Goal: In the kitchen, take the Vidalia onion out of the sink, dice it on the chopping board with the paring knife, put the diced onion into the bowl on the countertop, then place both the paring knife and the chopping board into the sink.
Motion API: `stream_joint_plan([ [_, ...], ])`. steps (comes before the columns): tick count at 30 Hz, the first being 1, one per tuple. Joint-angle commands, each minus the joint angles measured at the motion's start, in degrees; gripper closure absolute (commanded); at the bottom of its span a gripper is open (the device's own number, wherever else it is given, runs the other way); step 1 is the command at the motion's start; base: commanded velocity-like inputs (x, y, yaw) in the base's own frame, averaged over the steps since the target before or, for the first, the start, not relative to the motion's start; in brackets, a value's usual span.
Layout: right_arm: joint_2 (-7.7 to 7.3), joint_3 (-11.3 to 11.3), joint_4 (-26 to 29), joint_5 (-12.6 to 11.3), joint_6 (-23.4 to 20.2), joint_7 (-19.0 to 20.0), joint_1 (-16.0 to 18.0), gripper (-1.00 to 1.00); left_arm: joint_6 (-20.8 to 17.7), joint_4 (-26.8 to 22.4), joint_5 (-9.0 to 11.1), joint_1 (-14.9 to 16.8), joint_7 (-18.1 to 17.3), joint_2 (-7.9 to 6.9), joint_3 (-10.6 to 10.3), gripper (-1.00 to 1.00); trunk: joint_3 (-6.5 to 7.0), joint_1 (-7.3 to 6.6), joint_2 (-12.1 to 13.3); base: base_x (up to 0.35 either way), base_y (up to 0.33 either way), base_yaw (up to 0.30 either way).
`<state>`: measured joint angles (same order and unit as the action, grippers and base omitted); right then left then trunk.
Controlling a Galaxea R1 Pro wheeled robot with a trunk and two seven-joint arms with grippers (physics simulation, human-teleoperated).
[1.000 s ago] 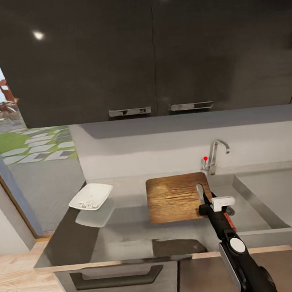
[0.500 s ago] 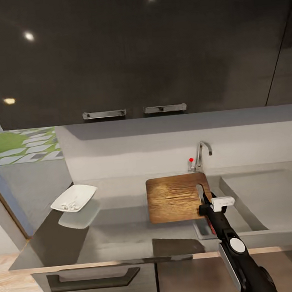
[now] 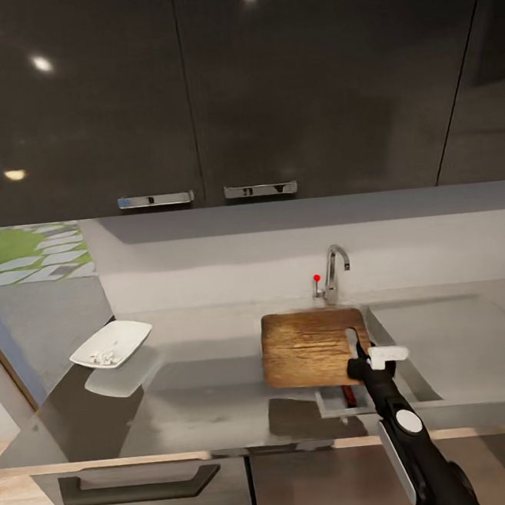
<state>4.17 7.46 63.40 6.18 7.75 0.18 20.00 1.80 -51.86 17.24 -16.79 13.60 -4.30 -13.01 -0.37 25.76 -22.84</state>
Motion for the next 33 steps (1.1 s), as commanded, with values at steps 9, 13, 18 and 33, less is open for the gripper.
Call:
stream_joint_plan([
  [9, 0.0, 0.19, 0.4, -3.05, -18.58, -11.62, 0.76, 1.0, 0.21, -0.09, 0.6, 0.02, 0.46, -0.1, -0.35, -1.0, -0.02, 0.02, -0.07, 0.0, 0.0, 0.0],
  [13, -0.04, 0.19, 0.4, -10.97, -21.57, -19.76, 4.26, 1.0, 0.21, -0.12, 0.6, 0.02, 0.46, -0.1, -0.35, -1.0, -0.02, 0.02, -0.07, 0.0, 0.0, 0.0],
  [18, -0.04, 0.19, 0.25, -18.03, -23.09, -30.93, 10.74, 1.0, 0.22, -0.17, 0.6, 0.03, 0.46, -0.1, -0.35, -1.0, -0.02, 0.02, -0.07, 0.0, 0.0, 0.0],
  [33, 1.77, 0.47, -27.8, -20.0, -19.38, -49.14, 29.14, 1.0, 0.15, -0.63, 0.56, 0.06, 0.46, -0.34, -0.35, -1.0, -0.02, 0.02, -0.07, 0.0, 0.0, 0.0],
])
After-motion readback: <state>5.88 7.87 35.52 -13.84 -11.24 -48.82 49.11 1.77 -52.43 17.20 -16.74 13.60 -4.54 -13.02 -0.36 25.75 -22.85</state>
